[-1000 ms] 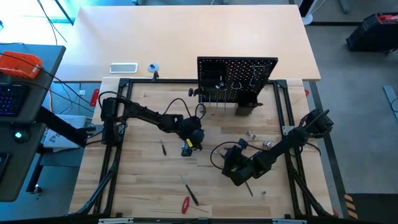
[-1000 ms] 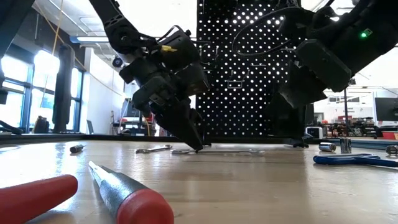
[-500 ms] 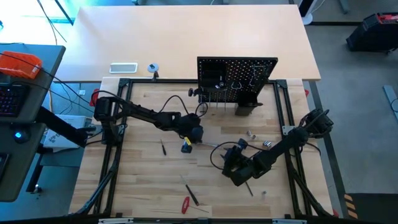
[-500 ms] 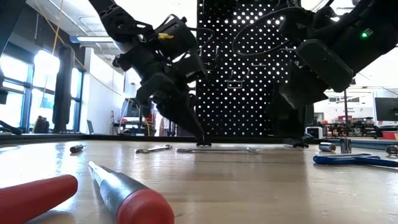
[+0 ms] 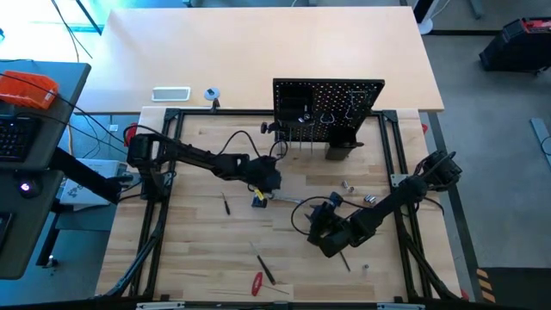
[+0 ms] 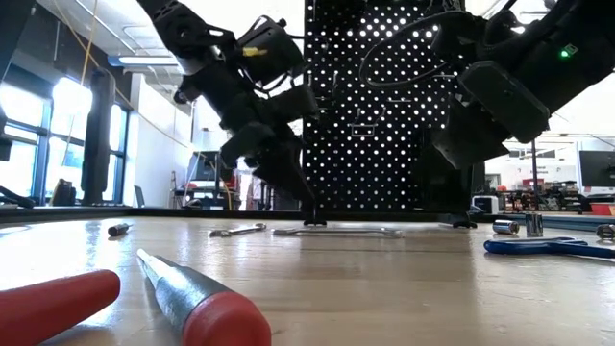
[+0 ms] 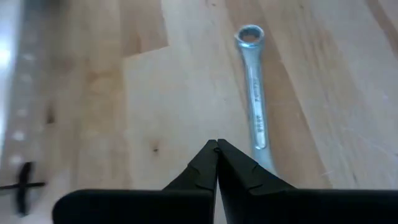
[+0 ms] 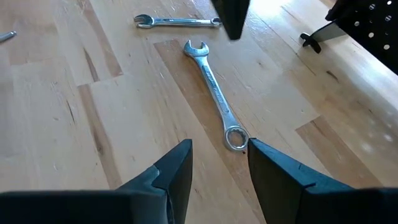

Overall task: Hang tools onto peg board
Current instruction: Hang the silver combination wrench onto the pegboard

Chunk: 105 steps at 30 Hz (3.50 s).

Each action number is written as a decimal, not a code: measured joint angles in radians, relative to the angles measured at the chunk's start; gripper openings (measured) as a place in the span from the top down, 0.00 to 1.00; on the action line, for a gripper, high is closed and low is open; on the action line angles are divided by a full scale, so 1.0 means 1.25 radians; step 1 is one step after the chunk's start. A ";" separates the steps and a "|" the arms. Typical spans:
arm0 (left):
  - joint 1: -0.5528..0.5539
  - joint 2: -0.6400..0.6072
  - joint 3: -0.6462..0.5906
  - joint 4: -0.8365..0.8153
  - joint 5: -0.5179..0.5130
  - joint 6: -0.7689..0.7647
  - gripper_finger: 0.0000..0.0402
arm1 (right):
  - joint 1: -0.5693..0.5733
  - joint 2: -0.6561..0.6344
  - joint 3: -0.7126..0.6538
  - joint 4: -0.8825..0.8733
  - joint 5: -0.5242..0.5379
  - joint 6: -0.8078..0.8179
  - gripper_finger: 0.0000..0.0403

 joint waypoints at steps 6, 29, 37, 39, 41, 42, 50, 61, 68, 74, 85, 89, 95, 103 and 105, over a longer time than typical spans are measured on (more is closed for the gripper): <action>-0.016 -0.066 0.000 -0.068 -0.009 0.001 1.00 | 0.000 0.000 0.000 -0.003 -0.017 -0.007 0.63; -0.314 0.067 0.000 -0.011 -0.203 -0.116 1.00 | 0.009 0.150 0.001 0.148 0.070 -0.034 0.61; -0.338 0.068 0.000 0.054 -0.214 -0.141 0.96 | -0.066 0.153 0.001 0.168 0.057 -0.107 0.61; -0.337 0.068 0.000 0.045 -0.213 -0.148 0.90 | -0.090 0.154 0.000 0.185 0.026 -0.139 0.61; -0.337 0.068 -0.003 0.047 -0.213 -0.153 0.82 | -0.105 0.154 0.000 0.226 0.005 -0.186 0.61; -0.338 0.068 -0.007 0.050 -0.213 -0.158 0.77 | -0.111 0.154 0.000 0.243 -0.003 -0.204 0.61; -0.334 0.060 -0.080 0.113 -0.220 -0.233 0.50 | -0.182 0.154 -0.045 0.349 -0.102 -0.245 0.61; -0.327 -0.095 -0.244 0.230 -0.365 -0.173 0.51 | -0.236 0.147 -0.160 0.542 -0.281 -0.201 0.66; -0.255 -0.113 -0.283 0.346 -0.265 -0.106 0.52 | -0.198 0.150 -0.161 0.576 -0.349 -0.201 0.93; -0.198 -0.070 -0.283 0.406 -0.176 -0.083 0.52 | -0.156 0.152 -0.140 0.581 -0.388 -0.213 0.93; -0.168 0.073 -0.190 0.401 0.119 -0.112 0.52 | -0.132 0.154 -0.039 0.474 -0.346 -0.316 1.00; -0.167 0.100 -0.154 0.375 0.132 -0.119 0.52 | -0.128 0.155 0.002 0.396 -0.319 -0.336 1.00; -0.167 0.109 -0.143 0.370 0.128 -0.107 0.64 | -0.128 0.155 0.028 0.346 -0.319 -0.341 1.00; -0.167 0.110 -0.143 0.361 0.119 -0.090 0.97 | -0.125 0.155 0.029 0.341 -0.317 -0.331 1.00; -0.167 0.110 -0.143 0.361 0.117 -0.089 0.97 | -0.124 0.155 0.029 0.341 -0.317 -0.329 1.00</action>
